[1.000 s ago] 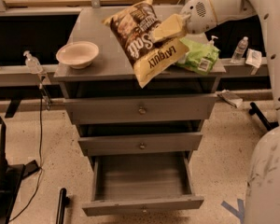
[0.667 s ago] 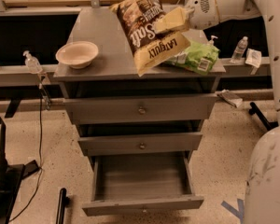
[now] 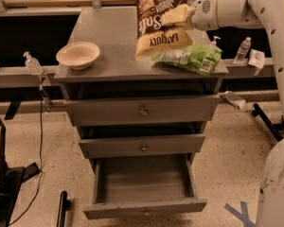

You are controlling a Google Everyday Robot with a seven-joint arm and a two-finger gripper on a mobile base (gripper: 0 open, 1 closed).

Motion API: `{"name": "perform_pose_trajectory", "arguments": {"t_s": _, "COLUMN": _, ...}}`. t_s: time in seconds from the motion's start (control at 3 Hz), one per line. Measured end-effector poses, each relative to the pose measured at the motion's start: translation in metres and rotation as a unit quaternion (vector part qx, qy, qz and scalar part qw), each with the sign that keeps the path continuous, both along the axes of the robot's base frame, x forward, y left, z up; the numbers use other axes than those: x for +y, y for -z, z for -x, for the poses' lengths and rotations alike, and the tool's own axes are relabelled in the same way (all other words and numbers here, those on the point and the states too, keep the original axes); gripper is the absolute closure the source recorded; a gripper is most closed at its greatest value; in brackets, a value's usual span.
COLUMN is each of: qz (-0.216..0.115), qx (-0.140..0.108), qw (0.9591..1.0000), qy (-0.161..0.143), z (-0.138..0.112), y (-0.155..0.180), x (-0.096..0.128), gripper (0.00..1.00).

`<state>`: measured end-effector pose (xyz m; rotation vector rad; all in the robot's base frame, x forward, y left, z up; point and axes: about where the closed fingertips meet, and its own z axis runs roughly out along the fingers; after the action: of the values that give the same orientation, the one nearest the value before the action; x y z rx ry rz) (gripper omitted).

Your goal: Pick brown chip bag from bottom drawer and place on counter

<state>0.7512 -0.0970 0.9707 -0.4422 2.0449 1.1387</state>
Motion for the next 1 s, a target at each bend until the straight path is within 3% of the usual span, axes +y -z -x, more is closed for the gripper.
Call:
{"name": "perform_pose_trajectory", "arguments": {"t_s": 0.33, "qz": -0.006, "qx": 0.012, "qw": 0.9987, "qy": 0.050, "z": -0.028, "y": 0.011, "x": 0.011, "gripper": 0.98}}
{"name": "perform_pose_trajectory", "arguments": {"t_s": 0.67, "qz": 0.029, "qx": 0.011, "qw": 0.9966, "qy": 0.076, "z": -0.041, "y": 0.015, "x": 0.040, "gripper": 0.76}}
{"name": "perform_pose_trajectory", "arguments": {"t_s": 1.0, "qz": 0.073, "qx": -0.001, "qw": 0.9938, "qy": 0.084, "z": -0.039, "y": -0.012, "x": 0.082, "gripper": 0.53}}
